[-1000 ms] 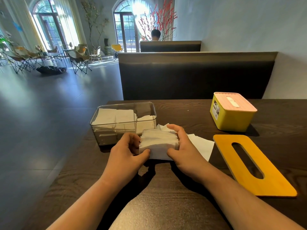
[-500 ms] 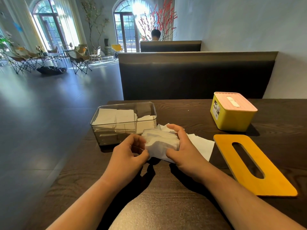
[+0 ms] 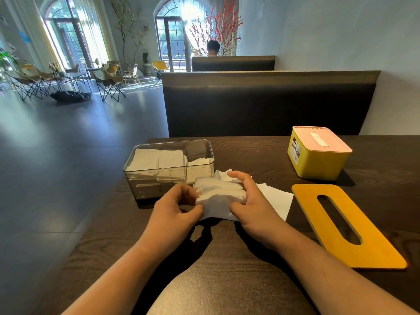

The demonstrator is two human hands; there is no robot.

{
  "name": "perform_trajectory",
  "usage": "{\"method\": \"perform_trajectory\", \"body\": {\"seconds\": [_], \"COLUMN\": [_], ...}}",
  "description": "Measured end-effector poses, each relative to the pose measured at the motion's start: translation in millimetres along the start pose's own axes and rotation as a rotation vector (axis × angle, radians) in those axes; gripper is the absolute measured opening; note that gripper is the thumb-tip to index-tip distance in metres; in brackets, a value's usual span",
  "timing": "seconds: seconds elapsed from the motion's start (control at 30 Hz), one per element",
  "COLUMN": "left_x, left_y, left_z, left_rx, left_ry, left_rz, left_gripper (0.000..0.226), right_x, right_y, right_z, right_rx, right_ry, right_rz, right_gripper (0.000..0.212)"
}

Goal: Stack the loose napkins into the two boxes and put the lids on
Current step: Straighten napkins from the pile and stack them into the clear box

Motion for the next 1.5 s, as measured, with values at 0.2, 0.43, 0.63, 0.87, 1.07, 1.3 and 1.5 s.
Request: {"method": "perform_trajectory", "body": {"seconds": [0.2,0.43,0.63,0.87,1.07,1.3,1.5], "left_x": [9,3,2,1,6,7,10], "left_y": [-6,-3,-5,-8,-9,-9,-14], "left_z": [-1,-4,-8,-9,-11,-13,-8], "left_rx": [0.016,0.049,0.135,0.177,0.201,0.243,0.200], "left_ry": [0.077,0.267,0.172,0.096,0.144,0.141,0.075], "left_rz": [0.056,0.143,0.144,0.145,0.209,0.199,0.196], "left_gripper": [0.030,0.024,0.019,0.024,0.029,0.027,0.022], "right_x": [-1,-1,-1,1,1,-1,1], "right_y": [-1,-1,0,2,1,0,1], "right_z": [0,0,-1,-1,0,0,-2], "right_rx": [-0.001,0.000,0.014,0.003,0.001,-0.006,0.005], "right_ry": [-0.005,0.008,0.000,0.010,0.041,0.060,0.050], "right_rz": [0.001,-0.006,-0.004,0.002,-0.002,-0.006,-0.005], "right_gripper": [0.072,0.071,0.072,0.070,0.070,0.071,0.070]}}
Point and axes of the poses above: each hand's wrist, its own y-axis away from the middle knuckle, its own z-axis out of the back of the hand, x = y × z, the point moved 9 cm from there along -y, towards the middle knuckle, and after that the axes turned 2 degrees about -z, right-handed, at the moved point
